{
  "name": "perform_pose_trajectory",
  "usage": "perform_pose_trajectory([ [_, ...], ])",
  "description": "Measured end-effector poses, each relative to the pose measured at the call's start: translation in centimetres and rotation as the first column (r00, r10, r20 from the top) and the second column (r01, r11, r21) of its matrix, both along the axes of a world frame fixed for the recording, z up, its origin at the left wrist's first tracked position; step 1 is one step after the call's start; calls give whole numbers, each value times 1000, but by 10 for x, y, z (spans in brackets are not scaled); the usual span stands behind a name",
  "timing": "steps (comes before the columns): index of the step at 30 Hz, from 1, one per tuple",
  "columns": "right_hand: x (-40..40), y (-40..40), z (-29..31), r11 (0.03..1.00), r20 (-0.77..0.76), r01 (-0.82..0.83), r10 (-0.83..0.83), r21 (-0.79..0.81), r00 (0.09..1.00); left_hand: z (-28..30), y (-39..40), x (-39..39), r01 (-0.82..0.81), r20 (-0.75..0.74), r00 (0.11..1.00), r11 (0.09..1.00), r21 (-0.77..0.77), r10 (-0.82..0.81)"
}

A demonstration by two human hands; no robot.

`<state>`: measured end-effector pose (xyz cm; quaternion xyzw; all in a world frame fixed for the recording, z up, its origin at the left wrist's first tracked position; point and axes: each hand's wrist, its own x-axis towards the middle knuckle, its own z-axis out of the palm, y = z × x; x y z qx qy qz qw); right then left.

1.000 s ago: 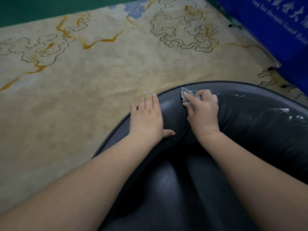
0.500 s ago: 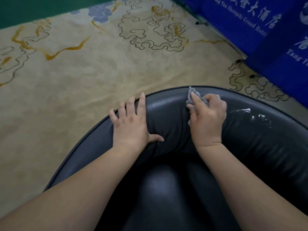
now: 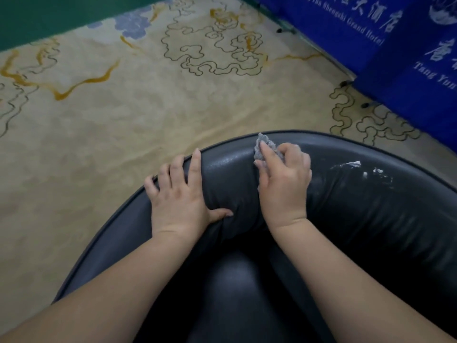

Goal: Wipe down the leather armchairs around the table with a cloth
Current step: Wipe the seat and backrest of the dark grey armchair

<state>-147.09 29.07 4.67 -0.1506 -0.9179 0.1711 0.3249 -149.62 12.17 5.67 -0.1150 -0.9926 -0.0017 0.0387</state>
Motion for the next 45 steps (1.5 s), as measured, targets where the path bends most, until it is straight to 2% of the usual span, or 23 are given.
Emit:
perform_pose_trajectory([
  [3,32,-10,-24,997,43,-69,68,40,997,0,0,0,3,-5,1000,1000,15,-3],
  [6,66,-17,-38,995,66,-103,103,-3,992,0,1,1,1,-9,1000,1000,8,-1],
  [11,23,-1,7,994,-100,-83,76,-68,992,-1,0,1,-1,-2,1000,1000,10,1],
  [14,0,-1,7,998,-17,-36,35,-45,999,0,1,1,-9,15,1000,1000,-10,9],
  [18,54,-16,-29,994,94,-110,110,-8,989,0,1,3,-8,9,1000,1000,-3,8],
  [21,78,-10,-27,991,82,-128,130,-33,988,1,1,3,-7,5,1000,1000,10,7],
  [25,38,2,9,999,-75,-32,33,19,997,-1,2,2,-4,-18,1000,1000,24,5],
  [28,-2,6,21,997,-6,-52,52,55,999,0,2,3,-7,-8,1000,1000,11,8],
  [31,-8,22,17,990,63,-98,92,104,994,1,2,3,-7,-8,1000,1000,10,7],
  [34,16,61,14,993,17,63,-65,102,998,0,1,4,-9,-6,1000,1000,4,9],
  [36,33,81,16,977,42,206,-209,60,977,-1,1,4,-5,-18,1000,1000,9,5],
  [39,28,74,21,945,90,318,-311,-81,946,-1,1,3,-2,-29,1000,1000,15,2],
  [41,13,51,24,959,48,258,-254,-117,966,-1,1,3,0,-22,1000,1000,16,0],
  [45,0,28,22,999,60,10,-12,36,998,0,2,2,-10,-14,1000,1000,13,10],
])
